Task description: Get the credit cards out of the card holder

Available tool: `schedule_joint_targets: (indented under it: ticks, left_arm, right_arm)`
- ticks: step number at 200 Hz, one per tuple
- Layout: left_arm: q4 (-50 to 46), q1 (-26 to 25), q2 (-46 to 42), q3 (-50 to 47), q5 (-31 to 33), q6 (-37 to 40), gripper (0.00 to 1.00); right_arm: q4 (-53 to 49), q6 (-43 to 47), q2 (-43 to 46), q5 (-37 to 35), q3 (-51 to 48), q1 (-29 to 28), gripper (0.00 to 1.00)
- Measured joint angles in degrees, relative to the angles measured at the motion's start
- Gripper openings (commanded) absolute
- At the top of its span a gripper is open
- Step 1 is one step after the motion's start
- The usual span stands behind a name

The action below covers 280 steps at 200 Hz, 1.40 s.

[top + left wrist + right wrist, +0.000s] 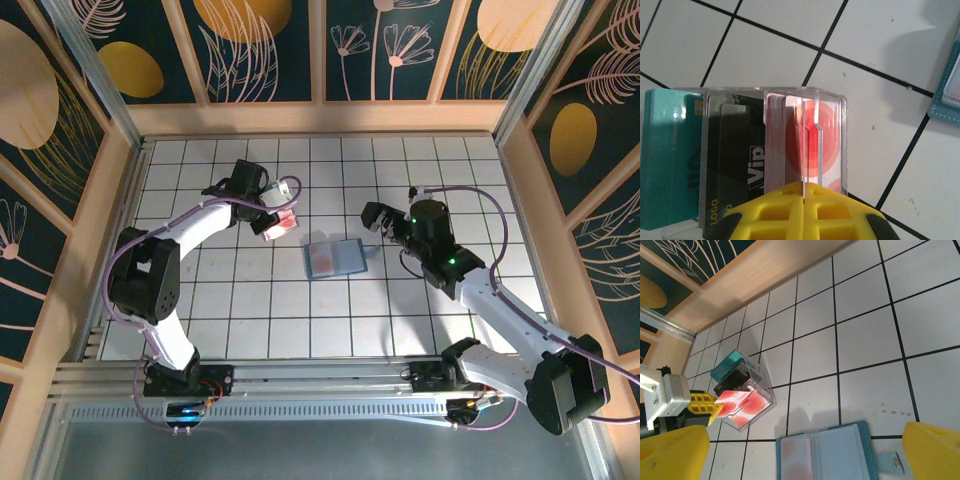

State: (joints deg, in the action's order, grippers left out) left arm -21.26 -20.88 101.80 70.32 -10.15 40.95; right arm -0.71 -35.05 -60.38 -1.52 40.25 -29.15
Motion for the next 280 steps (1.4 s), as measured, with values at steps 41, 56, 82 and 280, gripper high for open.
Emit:
schedule_joint_targets:
  ticks: [41,56,82,280]
  left_arm:
    - [-0.46,0.15,0.37,0.83,0.22,0.04,0.0]
    - [-0.5,0.22,0.48,1.11,0.2,0.2,0.0]
    - [-0.76,0.22,1.25,1.84,0.17,0.26,0.0]
    - [-6.4,0.33,-0.42,6.86,0.15,-4.13,0.32]
  right_arm:
    - [0.0,0.02,-0.44,0.0,0.0,0.0,0.99]
    - [0.02,0.02,-0.44,0.0,0.0,0.0,0.99]
    - [0.02,0.0,-0.44,0.0,0.0,0.0,0.99]
    - [-10.73,-0.76,-9.38,-4.33,9.09,-3.28,0.99]
